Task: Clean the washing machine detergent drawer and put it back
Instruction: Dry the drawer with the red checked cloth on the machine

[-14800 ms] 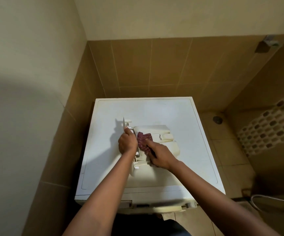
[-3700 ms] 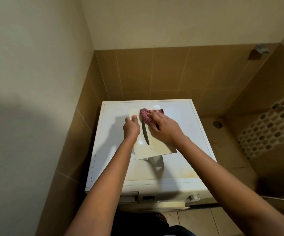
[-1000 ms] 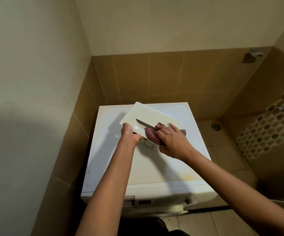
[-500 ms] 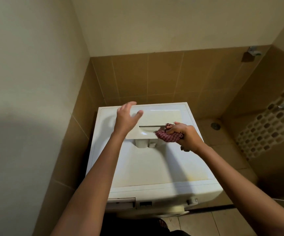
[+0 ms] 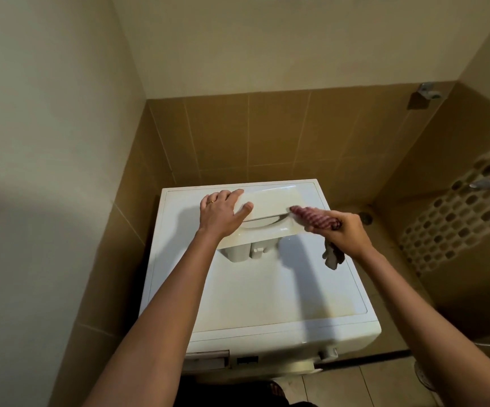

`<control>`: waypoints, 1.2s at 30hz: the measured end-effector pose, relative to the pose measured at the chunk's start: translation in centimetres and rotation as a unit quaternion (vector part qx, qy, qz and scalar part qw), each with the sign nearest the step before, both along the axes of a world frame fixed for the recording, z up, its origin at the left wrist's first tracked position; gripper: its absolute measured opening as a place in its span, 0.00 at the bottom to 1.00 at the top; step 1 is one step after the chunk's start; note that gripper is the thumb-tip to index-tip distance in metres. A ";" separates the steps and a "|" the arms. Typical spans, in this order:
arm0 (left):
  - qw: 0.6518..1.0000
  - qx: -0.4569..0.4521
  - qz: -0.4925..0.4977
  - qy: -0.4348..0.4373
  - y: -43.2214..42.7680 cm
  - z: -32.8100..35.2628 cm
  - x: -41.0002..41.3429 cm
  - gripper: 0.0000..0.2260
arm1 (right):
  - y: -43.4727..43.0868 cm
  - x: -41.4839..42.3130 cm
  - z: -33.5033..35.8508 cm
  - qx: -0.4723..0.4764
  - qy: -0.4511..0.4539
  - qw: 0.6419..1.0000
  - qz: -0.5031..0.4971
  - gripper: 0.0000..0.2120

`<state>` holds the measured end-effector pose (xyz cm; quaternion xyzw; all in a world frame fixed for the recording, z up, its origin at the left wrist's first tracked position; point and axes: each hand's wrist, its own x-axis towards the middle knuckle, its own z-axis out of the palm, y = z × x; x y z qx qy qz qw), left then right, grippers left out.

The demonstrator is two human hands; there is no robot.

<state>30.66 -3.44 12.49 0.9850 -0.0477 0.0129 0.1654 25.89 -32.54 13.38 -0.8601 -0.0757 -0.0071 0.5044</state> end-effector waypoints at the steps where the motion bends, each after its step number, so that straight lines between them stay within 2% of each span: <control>1: 1.000 -0.004 0.003 -0.006 0.0 0.0 0.0 0.25 | 0.3 0.2 0.0 0.008 -0.005 0.999 -0.045 0.18; 4: 0.999 -0.022 0.009 -0.030 -0.4 -0.1 -0.1 0.22 | 2.5 1.6 0.3 -0.031 -0.071 0.986 -0.145 0.16; 7: 0.997 -0.050 0.030 -0.055 -0.6 -0.2 -0.3 0.19 | 6.1 3.4 0.7 -0.097 -0.083 0.981 -0.148 0.14; 11: 0.990 -0.115 0.061 -0.056 0.0 -0.2 -0.2 0.18 | 8.4 5.9 1.0 -0.200 -0.026 0.976 -0.082 0.21; 16: 0.980 -0.181 0.064 -0.053 0.3 -0.6 0.1 0.19 | 9.3 7.9 2.3 -0.319 0.019 0.947 0.034 0.28; 21: 0.947 -0.299 0.102 -0.053 0.7 -0.7 0.5 0.17 | 13.4 7.1 3.5 -0.358 0.047 0.924 0.128 0.35; 23: 0.910 -0.388 0.135 -0.045 0.8 -0.5 0.6 0.16 | 16.7 6.0 3.3 -0.356 0.048 0.918 0.168 0.37; 25: 0.837 -0.504 0.208 -0.035 1.2 -0.1 0.7 0.15 | 20.1 5.1 2.9 -0.330 0.049 0.923 0.191 0.34; 27: 0.761 -0.572 0.306 -0.019 1.9 -0.1 0.7 0.14 | 22.2 4.5 2.4 -0.304 0.041 0.933 0.188 0.29; 29: 0.742 -0.563 0.363 0.030 2.6 -0.5 0.4 0.15 | 22.7 4.4 1.9 -0.302 0.013 0.937 0.177 0.28; 30: 0.735 -0.566 0.367 0.061 2.9 -0.7 0.2 0.16 | 22.6 4.4 1.7 -0.307 0.003 0.935 0.177 0.28; 32: 0.700 -0.614 0.348 0.108 3.0 -1.0 -0.2 0.20 | 22.3 4.6 1.6 -0.311 -0.002 0.932 0.186 0.29; 34: 0.656 -0.666 0.332 0.124 3.0 -1.0 -0.4 0.25 | 22.2 4.8 1.6 -0.307 -0.002 0.932 0.190 0.29; 36: 0.626 -0.695 0.335 0.115 2.8 -1.1 -0.5 0.25 | 22.1 5.0 1.5 -0.303 -0.015 0.935 0.185 0.26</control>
